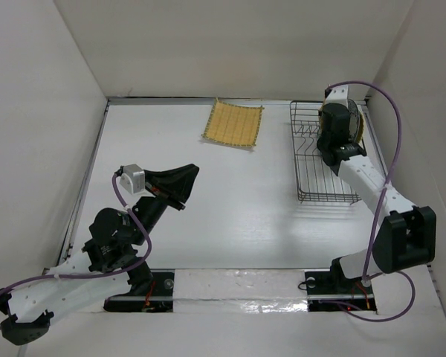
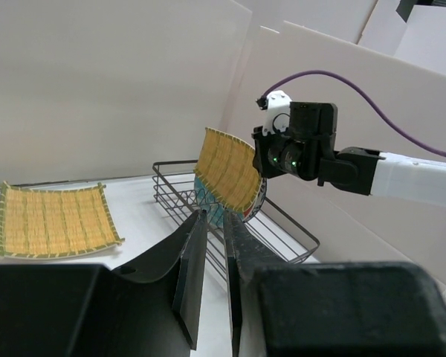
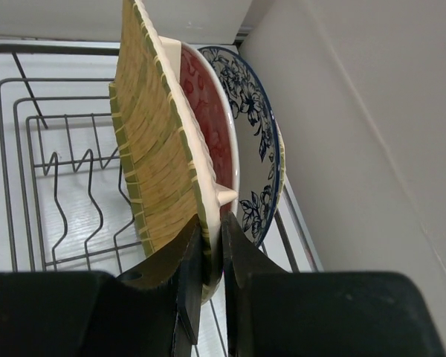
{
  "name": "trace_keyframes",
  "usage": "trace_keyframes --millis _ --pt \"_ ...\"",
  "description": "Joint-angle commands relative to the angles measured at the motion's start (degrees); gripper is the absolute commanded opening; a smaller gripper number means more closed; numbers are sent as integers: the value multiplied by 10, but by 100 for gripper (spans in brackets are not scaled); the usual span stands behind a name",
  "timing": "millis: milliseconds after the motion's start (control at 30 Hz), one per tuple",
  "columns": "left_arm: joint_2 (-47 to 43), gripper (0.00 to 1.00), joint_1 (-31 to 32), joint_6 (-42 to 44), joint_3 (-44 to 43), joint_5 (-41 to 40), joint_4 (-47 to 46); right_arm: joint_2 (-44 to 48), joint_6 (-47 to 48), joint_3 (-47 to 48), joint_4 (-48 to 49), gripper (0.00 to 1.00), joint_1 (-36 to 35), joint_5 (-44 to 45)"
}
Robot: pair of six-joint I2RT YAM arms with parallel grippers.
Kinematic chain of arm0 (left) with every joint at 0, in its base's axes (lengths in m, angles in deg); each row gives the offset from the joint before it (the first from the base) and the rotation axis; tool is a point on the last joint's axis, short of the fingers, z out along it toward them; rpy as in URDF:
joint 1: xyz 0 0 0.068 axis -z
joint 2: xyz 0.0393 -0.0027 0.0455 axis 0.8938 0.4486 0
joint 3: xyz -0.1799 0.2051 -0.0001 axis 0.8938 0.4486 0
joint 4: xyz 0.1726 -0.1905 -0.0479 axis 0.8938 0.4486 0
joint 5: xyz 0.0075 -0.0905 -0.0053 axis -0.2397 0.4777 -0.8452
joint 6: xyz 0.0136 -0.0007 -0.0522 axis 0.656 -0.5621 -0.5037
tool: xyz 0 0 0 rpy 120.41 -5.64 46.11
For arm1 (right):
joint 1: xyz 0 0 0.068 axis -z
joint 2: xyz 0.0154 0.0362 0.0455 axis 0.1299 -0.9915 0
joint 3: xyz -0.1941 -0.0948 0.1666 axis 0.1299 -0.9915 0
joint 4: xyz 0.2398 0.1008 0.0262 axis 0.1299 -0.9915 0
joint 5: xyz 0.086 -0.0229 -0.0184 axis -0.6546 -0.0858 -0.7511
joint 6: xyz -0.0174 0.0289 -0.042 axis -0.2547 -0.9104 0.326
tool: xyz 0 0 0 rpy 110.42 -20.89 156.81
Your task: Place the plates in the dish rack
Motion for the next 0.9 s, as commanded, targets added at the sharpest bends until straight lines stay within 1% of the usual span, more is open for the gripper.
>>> trace_keyframes --millis 0,33,167,400,867 --pt "1 13 3 1 4 -1 -25 -5 30 38 102 0 -8 45" --pt "1 13 3 1 5 -2 -25 -10 37 36 110 0 -13 60" --pt "2 13 3 1 5 -2 -27 -26 60 33 140 0 -13 74" --pt "2 13 3 0 5 -1 -27 -57 60 20 160 0 -19 78" --pt "1 14 3 2 5 -1 -26 -83 -24 -42 165 0 -29 43"
